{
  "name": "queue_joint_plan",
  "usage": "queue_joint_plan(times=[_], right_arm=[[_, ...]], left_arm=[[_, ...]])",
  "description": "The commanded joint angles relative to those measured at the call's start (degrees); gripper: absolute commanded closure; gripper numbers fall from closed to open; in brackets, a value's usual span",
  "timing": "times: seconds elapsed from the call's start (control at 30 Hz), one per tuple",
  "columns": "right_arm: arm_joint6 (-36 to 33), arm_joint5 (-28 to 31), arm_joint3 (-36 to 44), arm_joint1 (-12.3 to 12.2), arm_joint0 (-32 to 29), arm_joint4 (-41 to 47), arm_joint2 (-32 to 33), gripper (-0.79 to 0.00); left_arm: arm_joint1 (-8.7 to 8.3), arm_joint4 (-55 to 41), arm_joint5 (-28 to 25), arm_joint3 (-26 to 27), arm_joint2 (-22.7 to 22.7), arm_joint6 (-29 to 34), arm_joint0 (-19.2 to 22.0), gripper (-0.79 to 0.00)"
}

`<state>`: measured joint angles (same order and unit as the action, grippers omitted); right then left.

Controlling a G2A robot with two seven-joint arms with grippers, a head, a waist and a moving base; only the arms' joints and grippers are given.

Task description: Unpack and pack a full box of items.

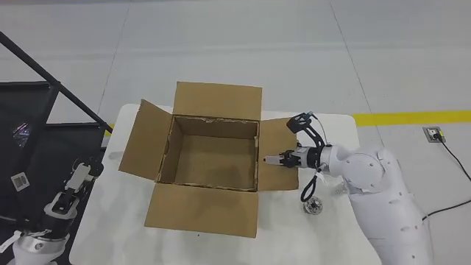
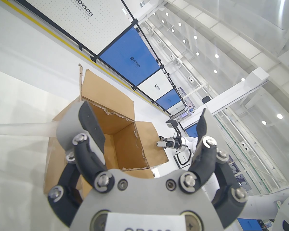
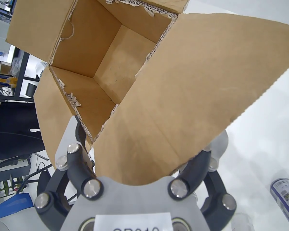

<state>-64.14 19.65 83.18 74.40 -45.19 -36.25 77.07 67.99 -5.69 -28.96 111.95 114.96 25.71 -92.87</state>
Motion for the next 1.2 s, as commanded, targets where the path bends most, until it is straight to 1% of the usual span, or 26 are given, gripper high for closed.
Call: queue_joint_plan(times=[0.0,0.07,0.13,0.23,0.27,0.33,0.43,0.53,0.67,0.77,0.83,1.03,1.17], right_arm=[[0.51,-0.90,1.20,-0.21,-0.39,-1.05,0.18,-0.785],[1.11,-1.17,4.55,-0.67,-2.05,-2.03,1.53,-0.785],[1.01,0.46,11.19,-1.49,-5.64,-4.36,3.88,-0.785],[0.04,2.79,21.20,-2.63,-12.26,-9.06,7.20,-0.785],[-0.18,3.30,23.32,-2.85,-13.82,-9.87,7.88,-0.785],[-1.45,6.13,29.79,-3.59,-19.11,-12.76,9.83,-0.785],[-4.17,8.44,35.25,-4.34,-25.04,-16.16,11.04,-0.785],[-6.90,9.18,37.53,-4.86,-28.81,-18.92,10.72,-0.785],[-7.71,8.15,37.55,-5.23,-31.09,-22.97,9.41,-0.785],[-8.25,6.08,34.58,-5.40,-31.06,-25.40,8.03,-0.785],[-8.59,4.05,31.70,-5.42,-30.08,-26.75,7.03,-0.785],[-8.17,1.46,22.60,-5.44,-25.85,-27.93,4.46,-0.785],[-7.75,0.57,18.68,-5.35,-23.62,-28.73,2.14,-0.785]], left_arm=[[0.00,0.00,0.00,0.00,0.00,0.00,0.00,-0.785],[0.00,0.00,0.00,0.00,0.00,0.00,0.00,-0.785],[0.00,0.00,0.00,0.00,0.00,0.00,0.00,-0.785],[0.00,0.00,0.00,0.00,0.00,0.00,0.00,-0.785],[0.00,0.00,0.00,0.00,0.00,0.00,0.00,-0.785],[0.00,0.00,0.00,0.00,0.00,0.00,0.00,-0.785],[0.00,0.00,0.00,0.00,0.00,0.00,0.00,-0.785],[0.00,0.00,0.00,0.00,0.00,0.00,0.00,-0.785],[0.00,0.00,0.00,0.00,0.00,0.00,0.00,-0.785],[0.00,0.00,0.00,0.00,0.00,0.00,0.00,-0.785],[0.00,0.00,0.00,0.00,0.00,0.00,0.00,-0.785],[0.00,0.00,0.00,0.00,0.00,0.00,0.00,-0.785],[0.00,0.00,0.00,0.00,0.00,0.00,0.00,-0.785]])
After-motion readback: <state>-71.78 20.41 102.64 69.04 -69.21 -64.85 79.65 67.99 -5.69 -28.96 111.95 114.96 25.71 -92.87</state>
